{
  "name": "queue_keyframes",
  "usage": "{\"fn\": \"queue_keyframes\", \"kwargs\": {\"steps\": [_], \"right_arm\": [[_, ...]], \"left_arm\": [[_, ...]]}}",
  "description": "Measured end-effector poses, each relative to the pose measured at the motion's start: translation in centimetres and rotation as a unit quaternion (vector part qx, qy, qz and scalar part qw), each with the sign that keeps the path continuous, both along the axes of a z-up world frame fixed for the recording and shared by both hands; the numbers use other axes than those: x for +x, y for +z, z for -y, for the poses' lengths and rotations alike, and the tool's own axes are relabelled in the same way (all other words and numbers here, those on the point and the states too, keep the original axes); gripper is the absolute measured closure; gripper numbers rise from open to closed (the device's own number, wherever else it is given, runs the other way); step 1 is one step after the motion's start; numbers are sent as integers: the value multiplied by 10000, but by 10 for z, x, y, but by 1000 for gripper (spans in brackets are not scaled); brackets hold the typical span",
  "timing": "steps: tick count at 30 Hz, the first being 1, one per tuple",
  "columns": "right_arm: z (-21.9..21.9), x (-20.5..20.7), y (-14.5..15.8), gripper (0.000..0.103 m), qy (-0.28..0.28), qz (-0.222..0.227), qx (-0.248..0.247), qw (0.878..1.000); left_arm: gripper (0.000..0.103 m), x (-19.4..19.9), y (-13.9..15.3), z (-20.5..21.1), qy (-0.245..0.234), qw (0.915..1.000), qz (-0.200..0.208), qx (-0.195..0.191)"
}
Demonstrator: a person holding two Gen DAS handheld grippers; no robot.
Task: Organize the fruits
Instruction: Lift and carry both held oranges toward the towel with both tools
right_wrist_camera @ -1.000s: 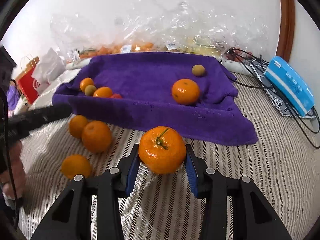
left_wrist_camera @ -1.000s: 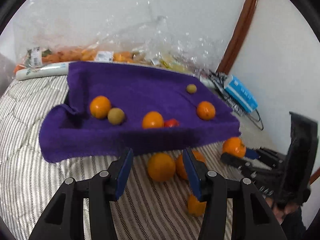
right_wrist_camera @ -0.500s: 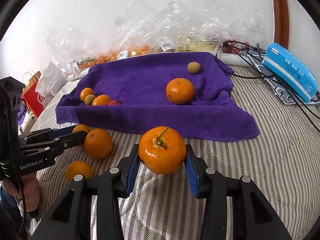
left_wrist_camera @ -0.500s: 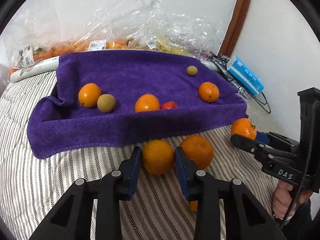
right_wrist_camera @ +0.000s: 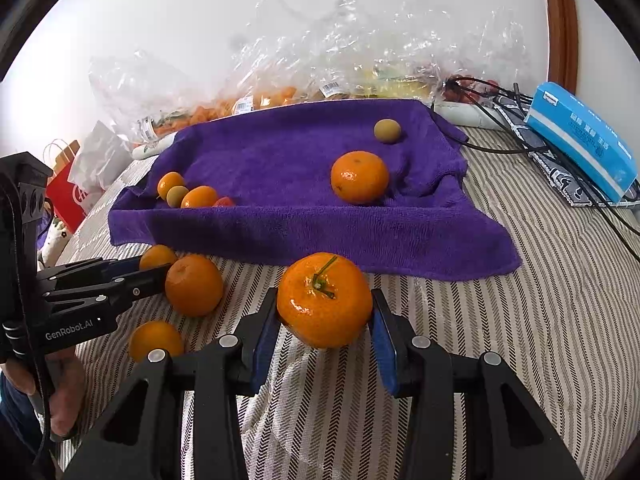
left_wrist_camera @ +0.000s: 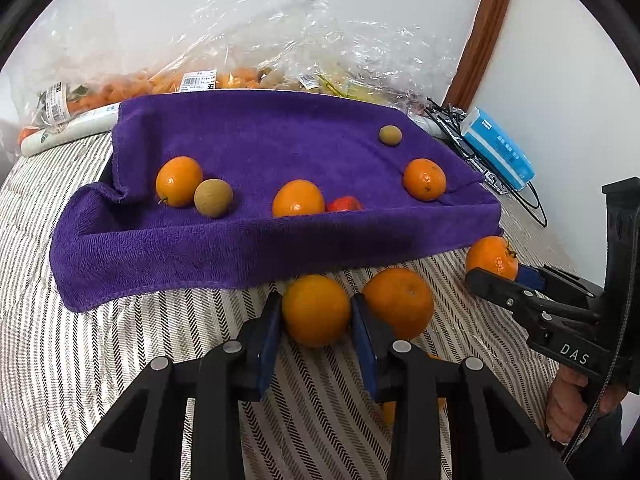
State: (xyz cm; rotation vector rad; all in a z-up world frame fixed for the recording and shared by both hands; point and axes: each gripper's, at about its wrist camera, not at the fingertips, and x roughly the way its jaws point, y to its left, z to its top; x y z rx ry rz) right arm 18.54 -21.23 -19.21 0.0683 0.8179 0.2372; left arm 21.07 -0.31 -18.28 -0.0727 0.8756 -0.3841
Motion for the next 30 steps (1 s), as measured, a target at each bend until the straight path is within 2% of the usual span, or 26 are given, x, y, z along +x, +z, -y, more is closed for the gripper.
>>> {"fn": "queue_keyframes", "kwargs": {"steps": [6, 12, 21, 30], "right_arm": [[1, 0, 0, 60, 11, 11, 12, 10000], [2, 0, 0, 60, 4, 22, 32, 10000], [2, -1, 0, 60, -11, 36, 74, 10000], [1, -2, 1, 60, -24, 42, 99, 9999]], "left_arm": [[70, 1, 0, 2, 4, 10000, 13, 62], [71, 1, 0, -4, 73, 9999, 19, -73], [71, -10, 13, -5, -53, 9989, 408, -233], [71, -16, 22, -9, -50, 9973, 603, -414]]}}
